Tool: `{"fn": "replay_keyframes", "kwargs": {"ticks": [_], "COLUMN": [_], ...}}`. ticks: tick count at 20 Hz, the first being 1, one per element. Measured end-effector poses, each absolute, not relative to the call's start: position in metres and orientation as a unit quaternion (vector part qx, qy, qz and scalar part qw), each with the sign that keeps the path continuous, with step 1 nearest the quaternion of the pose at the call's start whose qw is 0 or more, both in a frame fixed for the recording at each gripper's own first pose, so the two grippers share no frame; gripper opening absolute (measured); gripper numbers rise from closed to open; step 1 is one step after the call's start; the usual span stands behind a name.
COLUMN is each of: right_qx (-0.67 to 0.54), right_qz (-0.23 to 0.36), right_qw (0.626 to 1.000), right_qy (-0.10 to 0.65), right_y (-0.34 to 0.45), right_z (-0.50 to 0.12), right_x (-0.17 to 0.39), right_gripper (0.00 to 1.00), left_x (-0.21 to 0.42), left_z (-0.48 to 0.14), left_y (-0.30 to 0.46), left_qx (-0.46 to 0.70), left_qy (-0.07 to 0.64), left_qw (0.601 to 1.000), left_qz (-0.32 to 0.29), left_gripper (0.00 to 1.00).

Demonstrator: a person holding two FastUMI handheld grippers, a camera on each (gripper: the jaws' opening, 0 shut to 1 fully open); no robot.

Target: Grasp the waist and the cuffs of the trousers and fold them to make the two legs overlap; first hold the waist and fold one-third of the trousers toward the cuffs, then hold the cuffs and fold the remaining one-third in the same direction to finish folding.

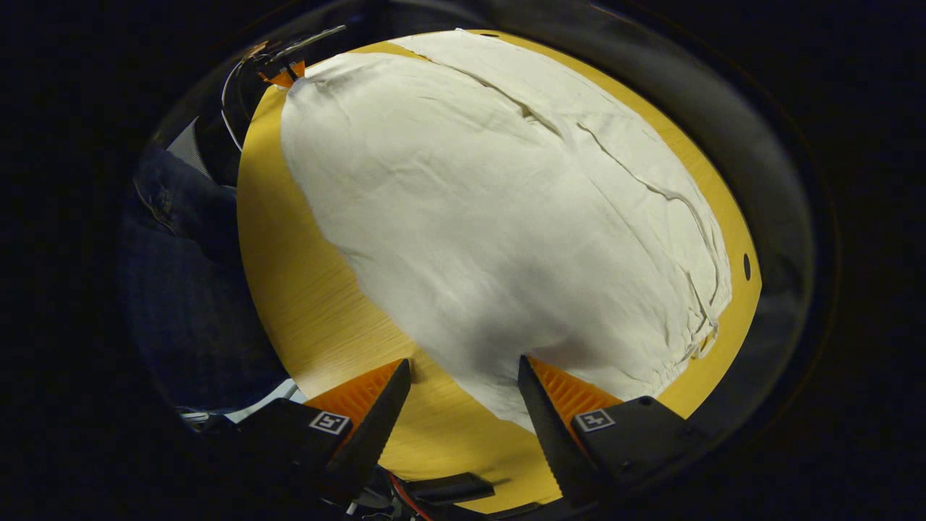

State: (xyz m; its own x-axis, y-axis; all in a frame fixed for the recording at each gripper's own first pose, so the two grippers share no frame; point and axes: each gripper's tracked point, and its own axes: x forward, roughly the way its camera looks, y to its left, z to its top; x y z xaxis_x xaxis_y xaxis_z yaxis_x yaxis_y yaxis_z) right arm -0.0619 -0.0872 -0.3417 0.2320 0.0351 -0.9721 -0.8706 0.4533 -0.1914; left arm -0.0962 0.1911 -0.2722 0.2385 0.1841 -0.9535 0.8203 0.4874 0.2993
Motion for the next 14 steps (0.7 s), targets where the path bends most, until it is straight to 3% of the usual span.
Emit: {"fn": "replay_keyframes", "kwargs": {"ticks": [5,8,9,10,11,13,14], "right_qx": [-0.399,-0.396,-0.396,-0.396,-0.398,-0.403,-0.405], "right_qz": [0.327,0.312,0.307,0.303,0.298,0.285,0.283], "right_qw": [0.675,0.678,0.680,0.682,0.685,0.693,0.693], "right_qy": [0.527,0.535,0.535,0.535,0.533,0.525,0.526], "right_y": [-0.087,-0.088,-0.089,-0.091,-0.092,-0.095,-0.095], "right_z": [-0.341,-0.341,-0.338,-0.339,-0.337,-0.335,-0.337], "right_x": [-0.057,-0.052,-0.050,-0.048,-0.043,-0.037,-0.037], "right_gripper": [0.91,0.63,0.70,0.50,0.45,0.18,0.10], "left_x": [-0.095,-0.095,-0.095,-0.095,-0.096,-0.096,-0.096], "left_z": [-0.273,-0.273,-0.273,-0.273,-0.273,-0.272,-0.273], "left_y": [0.191,0.190,0.190,0.190,0.190,0.190,0.190], "left_qx": [0.439,0.437,0.437,0.437,0.438,0.441,0.440], "left_qy": [0.569,0.569,0.570,0.570,0.570,0.569,0.569], "left_qw": [0.651,0.651,0.651,0.651,0.650,0.650,0.650], "left_qz": [-0.246,-0.246,-0.246,-0.246,-0.245,-0.244,-0.243], "left_gripper": [0.00,0.00,0.00,0.00,0.00,0.00,0.00]}}
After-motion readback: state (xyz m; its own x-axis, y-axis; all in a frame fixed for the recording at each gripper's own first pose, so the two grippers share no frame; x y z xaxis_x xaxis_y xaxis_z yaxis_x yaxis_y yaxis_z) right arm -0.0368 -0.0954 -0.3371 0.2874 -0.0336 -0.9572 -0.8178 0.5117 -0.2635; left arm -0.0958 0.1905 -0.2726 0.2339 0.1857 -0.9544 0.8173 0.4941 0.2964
